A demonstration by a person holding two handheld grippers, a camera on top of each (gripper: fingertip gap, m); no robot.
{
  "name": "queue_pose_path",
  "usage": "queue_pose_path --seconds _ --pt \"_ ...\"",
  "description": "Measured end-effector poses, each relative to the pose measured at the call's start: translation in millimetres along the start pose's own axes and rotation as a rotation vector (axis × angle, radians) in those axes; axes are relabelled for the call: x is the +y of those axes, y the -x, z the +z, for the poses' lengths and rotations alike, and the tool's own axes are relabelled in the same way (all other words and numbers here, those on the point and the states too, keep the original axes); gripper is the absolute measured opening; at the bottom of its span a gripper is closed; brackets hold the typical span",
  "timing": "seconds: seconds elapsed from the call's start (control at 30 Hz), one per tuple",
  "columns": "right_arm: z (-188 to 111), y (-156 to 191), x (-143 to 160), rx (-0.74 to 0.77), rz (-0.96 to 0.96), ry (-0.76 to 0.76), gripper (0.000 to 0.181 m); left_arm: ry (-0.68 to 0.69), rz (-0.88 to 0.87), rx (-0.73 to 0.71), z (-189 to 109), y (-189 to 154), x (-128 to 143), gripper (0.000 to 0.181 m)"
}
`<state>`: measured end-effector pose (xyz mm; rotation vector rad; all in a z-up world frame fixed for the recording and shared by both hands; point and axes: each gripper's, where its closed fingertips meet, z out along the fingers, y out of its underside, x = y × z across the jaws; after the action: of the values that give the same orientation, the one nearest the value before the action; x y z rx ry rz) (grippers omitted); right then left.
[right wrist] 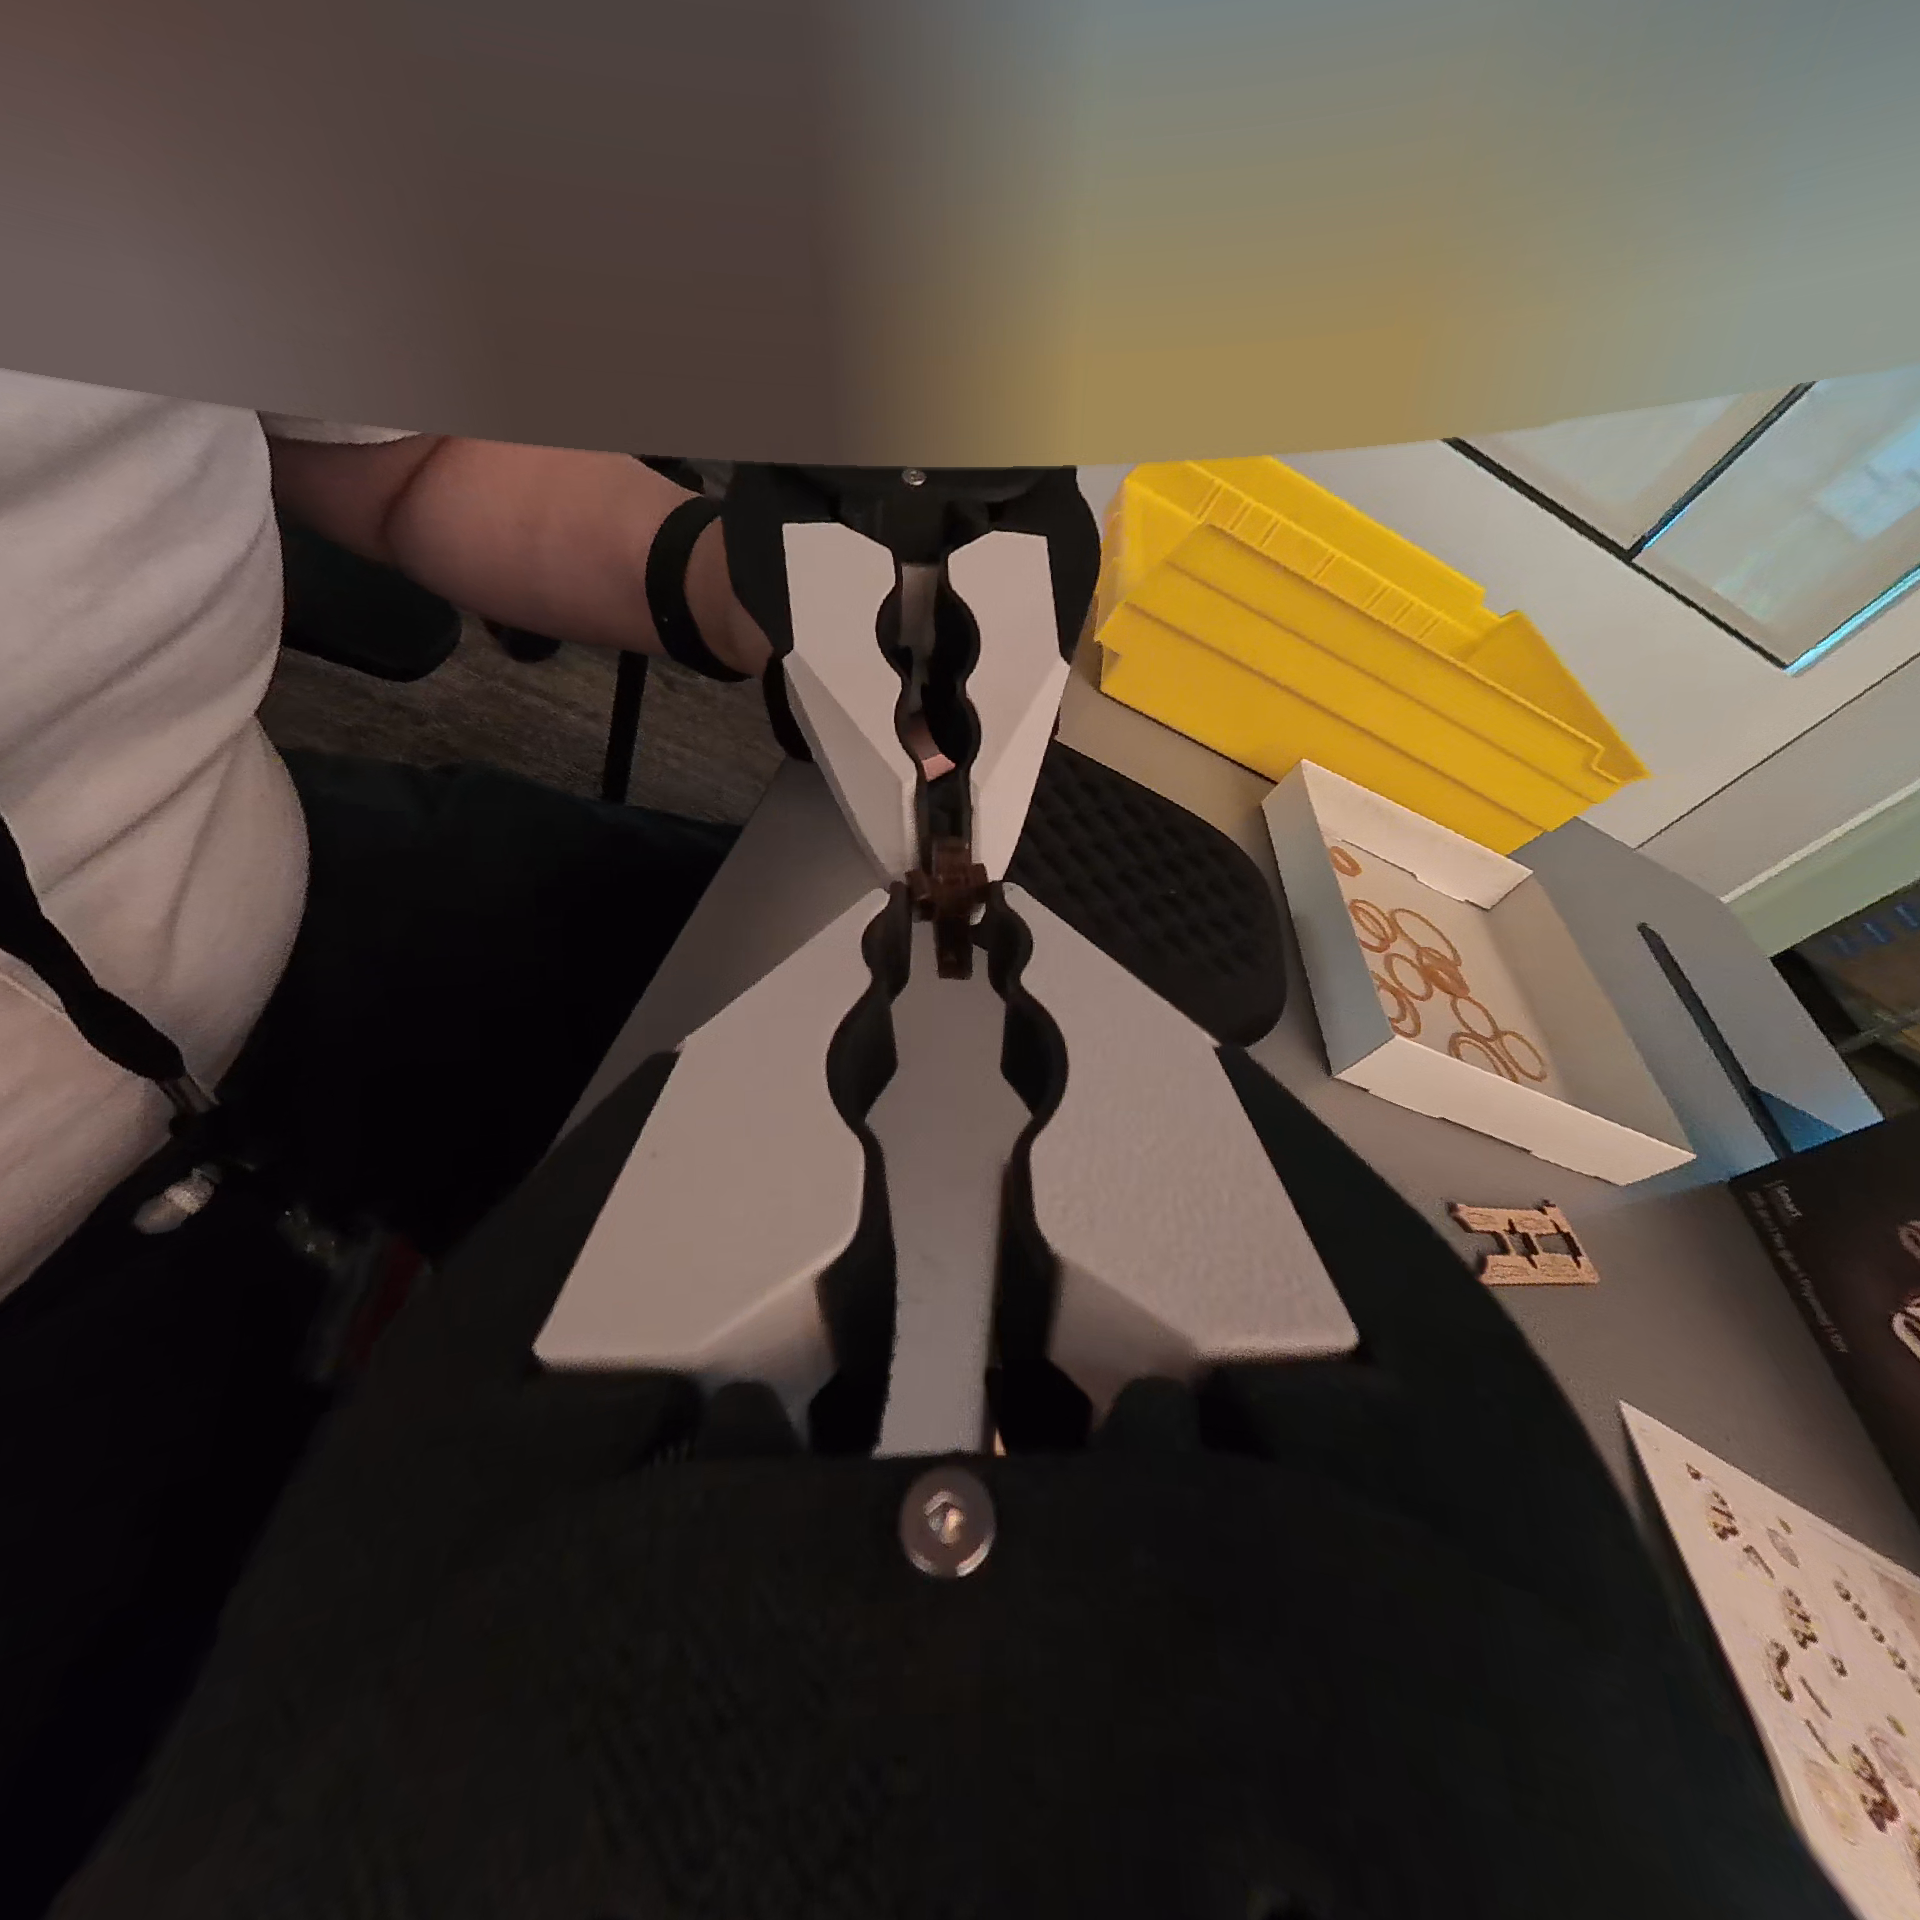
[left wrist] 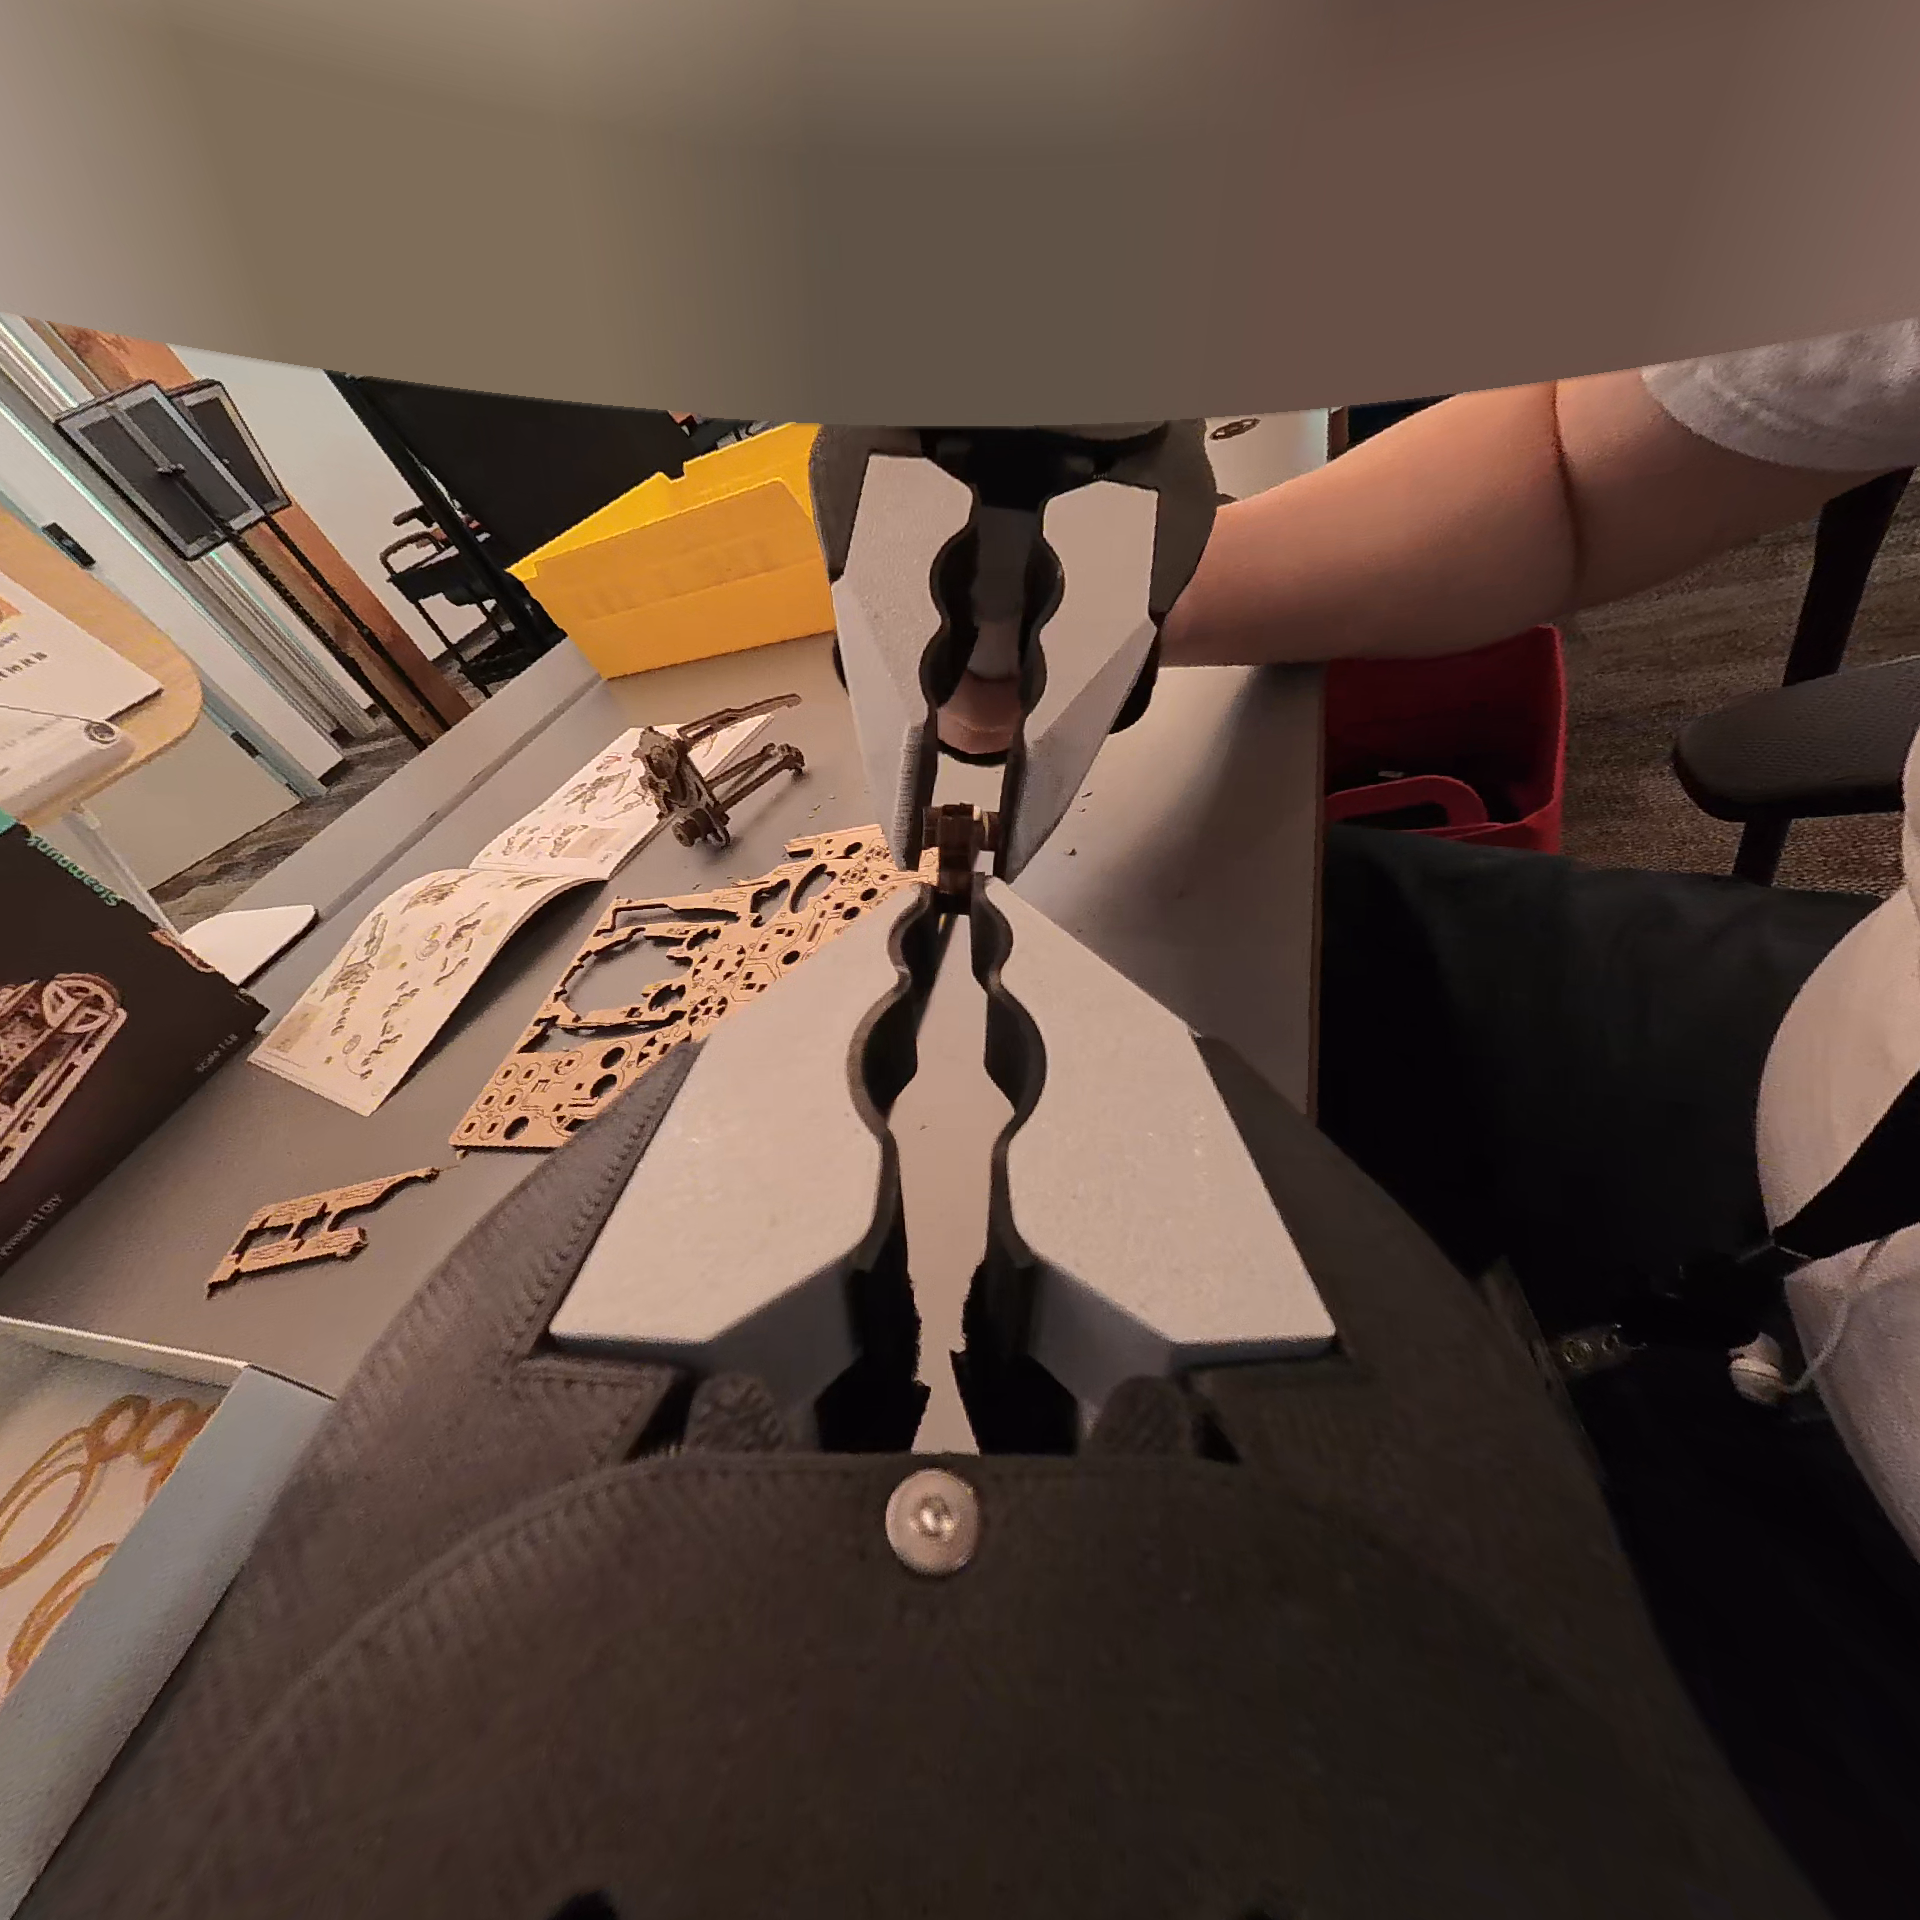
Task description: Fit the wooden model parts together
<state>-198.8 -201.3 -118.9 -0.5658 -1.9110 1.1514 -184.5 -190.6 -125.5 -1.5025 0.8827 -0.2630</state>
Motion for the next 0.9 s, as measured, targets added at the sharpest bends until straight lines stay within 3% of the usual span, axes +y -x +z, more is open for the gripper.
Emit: queue_pose_path --seconds 0.5,0.8,0.9 --pt "0.1 0.0 4.6 -0.009 0.039 0.011 0.011 0.028 -0.004 0.002 1.9 1.0 3.5 0.004" --pt "-0.2 -9.1 8.7 0.024 0.098 0.008 0.011 0.044 0.026 -0.112 3.6 15.8 5.6 0.014" --pt "0.9 -8.4 8.9 0.016 0.108 0.007 0.011 0.055 0.035 -0.061 3.9 10.1 7.2 0.006"
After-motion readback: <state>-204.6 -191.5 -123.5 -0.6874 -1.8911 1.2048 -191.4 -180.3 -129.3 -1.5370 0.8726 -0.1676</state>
